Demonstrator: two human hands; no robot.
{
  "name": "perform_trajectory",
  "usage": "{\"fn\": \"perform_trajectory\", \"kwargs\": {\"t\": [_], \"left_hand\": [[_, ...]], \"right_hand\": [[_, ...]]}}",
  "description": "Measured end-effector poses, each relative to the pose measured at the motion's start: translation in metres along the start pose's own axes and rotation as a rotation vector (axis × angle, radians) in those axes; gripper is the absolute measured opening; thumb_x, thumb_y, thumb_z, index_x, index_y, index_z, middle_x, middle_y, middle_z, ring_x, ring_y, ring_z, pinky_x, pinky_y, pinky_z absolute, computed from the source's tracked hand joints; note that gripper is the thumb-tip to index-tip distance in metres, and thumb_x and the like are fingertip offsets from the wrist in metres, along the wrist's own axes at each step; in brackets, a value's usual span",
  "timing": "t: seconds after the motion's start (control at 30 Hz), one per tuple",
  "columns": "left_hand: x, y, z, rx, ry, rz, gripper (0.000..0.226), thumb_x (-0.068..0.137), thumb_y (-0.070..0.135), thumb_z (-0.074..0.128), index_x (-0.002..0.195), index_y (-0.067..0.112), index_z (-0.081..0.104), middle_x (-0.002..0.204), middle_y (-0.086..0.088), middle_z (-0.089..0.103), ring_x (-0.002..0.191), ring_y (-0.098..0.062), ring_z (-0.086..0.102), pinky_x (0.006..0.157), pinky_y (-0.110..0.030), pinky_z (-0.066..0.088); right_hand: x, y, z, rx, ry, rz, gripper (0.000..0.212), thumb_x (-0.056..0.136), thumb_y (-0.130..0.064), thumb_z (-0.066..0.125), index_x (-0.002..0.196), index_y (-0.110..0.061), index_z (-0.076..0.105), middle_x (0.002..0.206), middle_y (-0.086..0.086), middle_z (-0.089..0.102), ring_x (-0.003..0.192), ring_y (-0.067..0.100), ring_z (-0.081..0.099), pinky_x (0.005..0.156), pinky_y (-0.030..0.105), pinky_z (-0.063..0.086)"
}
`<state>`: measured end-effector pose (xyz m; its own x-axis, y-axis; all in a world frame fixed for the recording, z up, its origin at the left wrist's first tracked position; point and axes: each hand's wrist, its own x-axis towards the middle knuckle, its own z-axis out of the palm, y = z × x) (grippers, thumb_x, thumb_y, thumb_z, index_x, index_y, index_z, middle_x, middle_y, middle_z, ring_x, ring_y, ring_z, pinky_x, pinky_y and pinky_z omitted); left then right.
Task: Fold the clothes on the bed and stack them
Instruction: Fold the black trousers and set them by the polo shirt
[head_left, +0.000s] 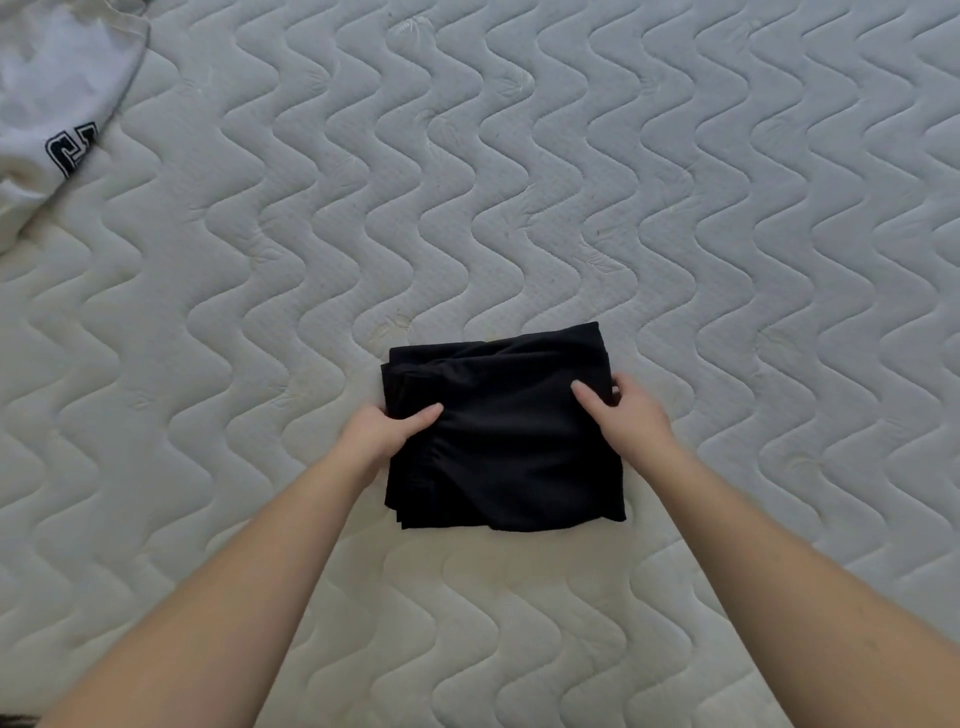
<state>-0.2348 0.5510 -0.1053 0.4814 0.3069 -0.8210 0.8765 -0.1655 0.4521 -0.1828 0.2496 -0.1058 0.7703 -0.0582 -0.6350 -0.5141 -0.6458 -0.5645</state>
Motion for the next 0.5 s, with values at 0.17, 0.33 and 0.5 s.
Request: {"fn": "perform_trajectory", "kwargs": {"t": [0.17,0.33,0.5], "left_hand": [[-0.017,-0.009,0.015,0.0,-0.022,0.176,0.058,0.07,0.047,0.084,0.118,0.031,0.055,0.115,0.01,0.062,0.107,-0.013,0.061,0.088,-0.029,0.049],[-0.058,-0.014,0.019,-0.053,0.012,0.276,0.042,0.075,0.058,0.071,0.11,0.05,0.049,0.11,0.025,0.06,0.104,0.0,0.058,0.085,-0.025,0.046],[-0.113,0.014,0.009,-0.143,-0.019,0.324,0.039,0.07,0.065,0.073,0.103,0.059,0.054,0.102,0.033,0.065,0.094,0.011,0.063,0.081,-0.02,0.049]], "right_hand": [[-0.017,0.016,0.003,0.144,-0.02,-0.146,0.037,0.09,-0.041,0.064,0.121,-0.043,0.045,0.107,-0.02,0.063,0.097,0.0,0.06,0.079,0.024,0.046],[-0.03,0.016,-0.007,0.23,0.023,-0.15,0.028,0.093,-0.038,0.06,0.119,-0.04,0.048,0.107,-0.016,0.066,0.098,0.004,0.063,0.082,0.027,0.048],[-0.078,0.005,-0.048,0.35,0.046,-0.185,0.025,0.093,-0.04,0.06,0.114,-0.051,0.051,0.105,-0.024,0.066,0.094,-0.006,0.063,0.081,0.023,0.048]]}}
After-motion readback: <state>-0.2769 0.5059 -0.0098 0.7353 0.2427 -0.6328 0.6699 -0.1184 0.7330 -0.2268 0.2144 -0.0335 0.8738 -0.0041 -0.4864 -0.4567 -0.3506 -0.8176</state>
